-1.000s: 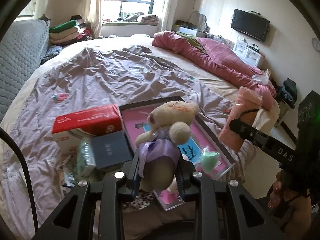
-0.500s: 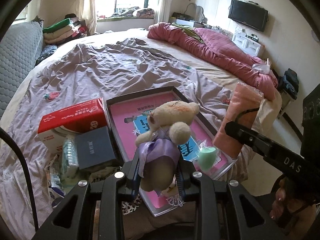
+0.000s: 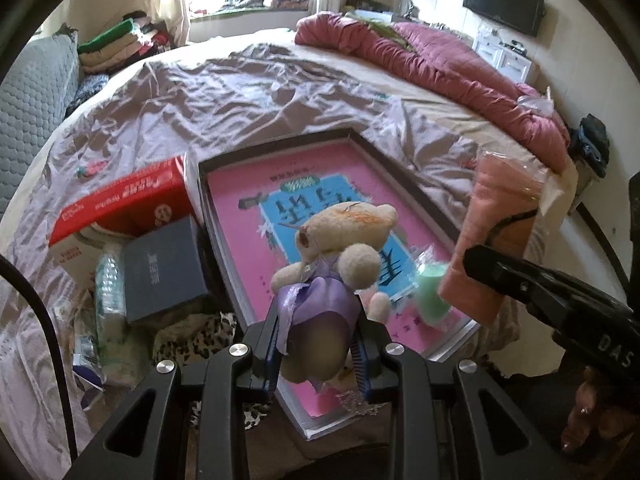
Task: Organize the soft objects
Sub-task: 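Lower the beige bear onto the tray and open the left tool while the right tool releases the pink roll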
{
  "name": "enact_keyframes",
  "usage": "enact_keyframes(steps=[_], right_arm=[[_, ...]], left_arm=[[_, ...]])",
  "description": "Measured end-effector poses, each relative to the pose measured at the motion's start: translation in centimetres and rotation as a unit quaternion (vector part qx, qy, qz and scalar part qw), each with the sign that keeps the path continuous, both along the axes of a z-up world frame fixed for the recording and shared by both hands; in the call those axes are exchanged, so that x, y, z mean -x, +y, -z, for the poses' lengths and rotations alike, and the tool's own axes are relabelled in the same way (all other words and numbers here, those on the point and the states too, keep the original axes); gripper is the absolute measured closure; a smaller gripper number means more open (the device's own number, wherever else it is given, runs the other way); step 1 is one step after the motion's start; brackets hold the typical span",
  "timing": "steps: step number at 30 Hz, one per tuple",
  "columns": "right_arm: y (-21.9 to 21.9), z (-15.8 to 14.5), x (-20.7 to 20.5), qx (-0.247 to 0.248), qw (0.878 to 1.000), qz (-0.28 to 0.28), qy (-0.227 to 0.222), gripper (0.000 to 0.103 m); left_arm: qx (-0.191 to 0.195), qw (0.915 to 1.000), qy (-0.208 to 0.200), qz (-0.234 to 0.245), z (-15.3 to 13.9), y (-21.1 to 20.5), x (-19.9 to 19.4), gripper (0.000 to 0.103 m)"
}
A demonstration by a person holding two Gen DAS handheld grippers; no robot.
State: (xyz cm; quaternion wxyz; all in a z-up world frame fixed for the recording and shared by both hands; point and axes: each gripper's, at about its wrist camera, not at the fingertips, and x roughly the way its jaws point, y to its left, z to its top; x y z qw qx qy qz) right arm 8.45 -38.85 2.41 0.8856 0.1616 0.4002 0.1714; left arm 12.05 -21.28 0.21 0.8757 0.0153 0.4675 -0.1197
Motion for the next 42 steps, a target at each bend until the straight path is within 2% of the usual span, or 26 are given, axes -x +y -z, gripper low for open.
enact_keyframes(steps=[6, 11, 18, 27, 32, 42], right_arm=[[0.2, 2.1, -0.6, -0.004, 0.999, -0.004, 0.047, 0.086], [1.1, 3.7, -1.1, -0.009, 0.997, -0.019, 0.071, 0.086], [1.6, 5.8, -1.6, -0.005, 0.995, -0.013, 0.102, 0.085], [1.2, 6.7, -2.3, 0.029, 0.994, 0.022, 0.104, 0.084], [0.9, 6.7, -2.4, 0.059, 0.993, 0.044, 0.088, 0.084], [1.1, 6.7, -2.5, 0.060, 0.993, 0.053, 0.085, 0.081]], left_arm=[[-0.014, 0.9994, 0.027, -0.019, 1.7, 0.5, -1.0, 0.073], [-0.022, 0.9991, 0.028, -0.023, 2.4, 0.5, -1.5, 0.073], [-0.011, 0.9989, 0.041, -0.018, 3.6, 0.7, -1.5, 0.073], [-0.001, 0.9991, 0.041, -0.011, 4.2, 0.6, -1.5, 0.073], [0.006, 0.9992, 0.038, -0.005, 4.4, 0.7, -1.6, 0.073], [0.028, 0.9985, 0.047, -0.001, 4.8, 1.3, -2.1, 0.072]])
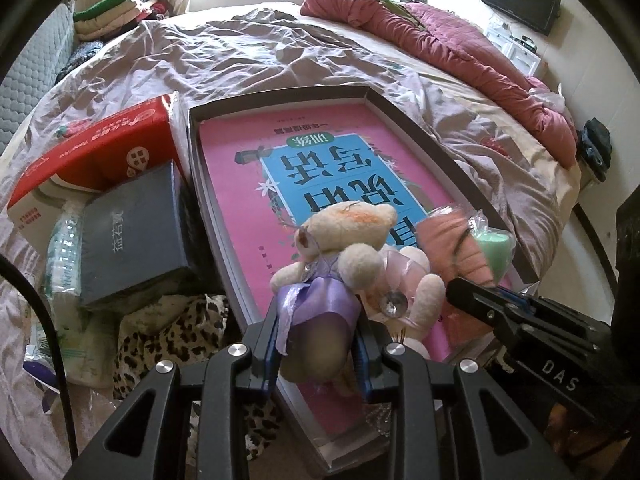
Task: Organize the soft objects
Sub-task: 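Lower the beige bear onto the tray and open the left tool while the right tool releases the pink roll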
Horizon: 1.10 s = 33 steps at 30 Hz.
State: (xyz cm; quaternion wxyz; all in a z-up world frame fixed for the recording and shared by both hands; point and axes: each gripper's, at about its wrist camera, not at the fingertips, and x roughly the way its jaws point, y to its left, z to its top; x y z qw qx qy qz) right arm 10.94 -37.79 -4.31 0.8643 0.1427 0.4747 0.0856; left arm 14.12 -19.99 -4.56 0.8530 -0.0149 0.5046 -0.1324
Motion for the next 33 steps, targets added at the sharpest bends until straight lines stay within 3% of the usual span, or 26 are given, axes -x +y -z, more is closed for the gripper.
enact_keyframes(steps=[6, 12, 26, 33], right_arm=[[0.0, -0.5, 0.1, -0.003, 1.000, 0.001, -0.008, 0.070], [-0.2, -1.0, 0.5, 0.000, 1.000, 0.001, -0.019, 0.066], [-0.9, -1.8, 1.5, -0.006, 1.000, 0.015, -0.026, 0.064], [-1.2, -2.3, 1.8, -0.008, 0.999, 0.023, -0.032, 0.059]], left_arm=[[0.010, 0.9999, -0.003, -0.001, 0.1, 0.3, -0.1, 0.072], [0.011, 0.9999, -0.008, -0.008, 0.0, 0.3, 0.1, 0.072], [0.054, 0.9985, -0.010, -0.003, -0.9, 0.7, 0.7, 0.068], [0.055, 0.9983, -0.019, -0.001, -1.6, 0.9, 1.1, 0.062]])
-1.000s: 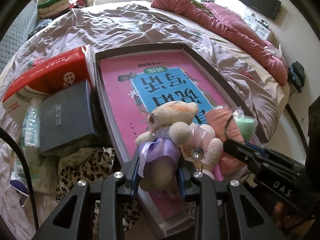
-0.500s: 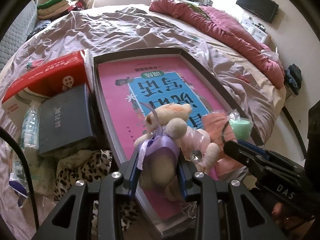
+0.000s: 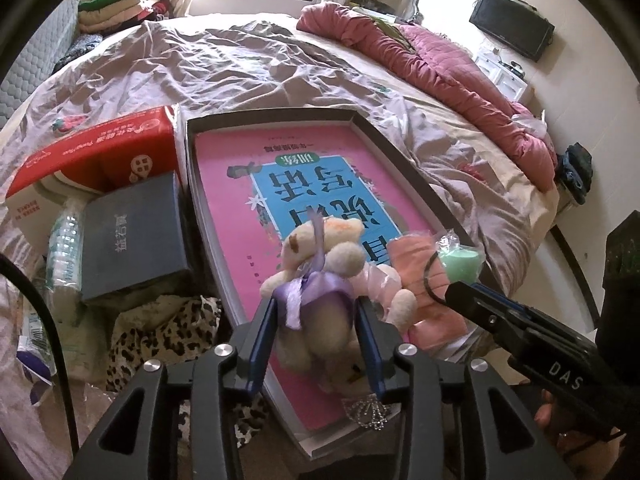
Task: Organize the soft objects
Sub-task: 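Lower the beige bear onto the tray and open the left tool while the right tool releases the pink roll, then move both tools back from the tray toward the pile of items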
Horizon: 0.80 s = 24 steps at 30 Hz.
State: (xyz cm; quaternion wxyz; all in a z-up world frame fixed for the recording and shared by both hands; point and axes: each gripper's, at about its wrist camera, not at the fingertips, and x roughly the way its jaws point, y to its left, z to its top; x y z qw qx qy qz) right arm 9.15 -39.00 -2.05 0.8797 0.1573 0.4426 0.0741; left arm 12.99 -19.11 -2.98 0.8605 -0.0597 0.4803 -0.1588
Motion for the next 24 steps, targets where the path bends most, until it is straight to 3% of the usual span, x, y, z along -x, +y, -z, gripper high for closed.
enact_keyframes(steps=[13, 16, 24], right_arm=[[0.2, -1.0, 0.2, 0.008, 1.000, 0.000, -0.012, 0.056], [0.2, -1.2, 0.3, 0.009, 1.000, 0.003, -0.014, 0.050], [0.9, -2.1, 0.5, 0.022, 0.999, -0.006, -0.028, 0.045]], left_arm=[[-0.016, 0.9998, -0.014, -0.001, -1.0, 0.3, 0.6, 0.053], [-0.019, 0.9996, -0.021, -0.003, -1.5, 0.4, 0.9, 0.049], [-0.032, 0.9988, -0.036, -0.011, -2.8, 1.0, 1.6, 0.041]])
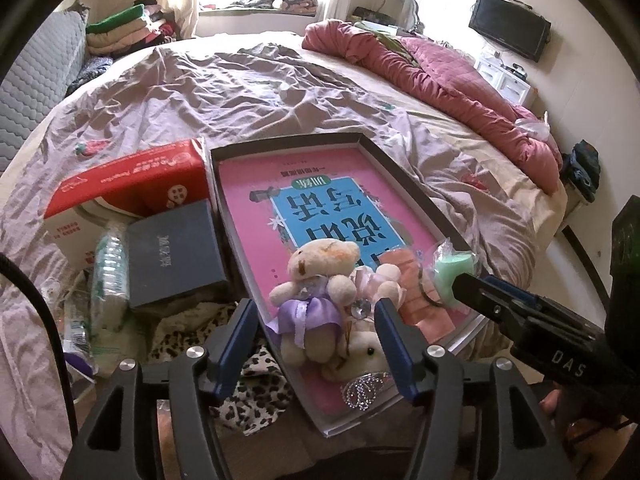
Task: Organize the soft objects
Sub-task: 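Move both tools back from the tray toward the pile of items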
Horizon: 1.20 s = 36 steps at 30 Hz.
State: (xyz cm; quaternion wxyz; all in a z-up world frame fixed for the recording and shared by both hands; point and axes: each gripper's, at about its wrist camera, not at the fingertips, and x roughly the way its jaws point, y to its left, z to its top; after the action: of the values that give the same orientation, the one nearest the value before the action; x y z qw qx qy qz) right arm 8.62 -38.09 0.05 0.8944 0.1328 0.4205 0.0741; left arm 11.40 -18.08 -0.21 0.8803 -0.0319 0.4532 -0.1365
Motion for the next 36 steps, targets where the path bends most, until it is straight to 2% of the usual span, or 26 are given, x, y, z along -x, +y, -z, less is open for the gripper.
enact_keyframes(steps=[7, 12, 21, 27, 33, 36], right_arm=[[1.1, -0.8, 0.2, 0.024, 1.000, -0.008, -0.012, 0.039], [1.2, -1.6, 0.5, 0.037, 0.999, -0.004, -0.022, 0.028], [1.8, -2.7, 0.7, 0.051, 0.998, -0.003, -0.044, 0.028], [1.8, -3.8, 1.1, 0.042, 0.997, -0.001, -0.058, 0.027], [2.5, -5.4, 1.7, 0.058, 0.994, 0.007, -0.091, 0.027], [2.8, -5.9, 1.7, 0.057, 0.994, 0.006, -0.092, 0.027]], left_arm=[[-0.014, 0.9998, -0.013, -0.007, -0.9, 0.5, 0.6, 0.038], [-0.012, 0.9995, -0.023, -0.018, -1.9, 1.7, 1.2, 0.029], [-0.013, 0.9989, -0.039, -0.022, -3.2, 2.6, 2.2, 0.028], [-0.016, 0.9985, -0.045, -0.028, -3.8, 3.5, 2.8, 0.027], [-0.023, 0.9974, -0.052, -0.045, -4.5, 5.1, 3.0, 0.027], [-0.015, 0.9977, -0.044, -0.048, -4.5, 5.9, 2.9, 0.027]])
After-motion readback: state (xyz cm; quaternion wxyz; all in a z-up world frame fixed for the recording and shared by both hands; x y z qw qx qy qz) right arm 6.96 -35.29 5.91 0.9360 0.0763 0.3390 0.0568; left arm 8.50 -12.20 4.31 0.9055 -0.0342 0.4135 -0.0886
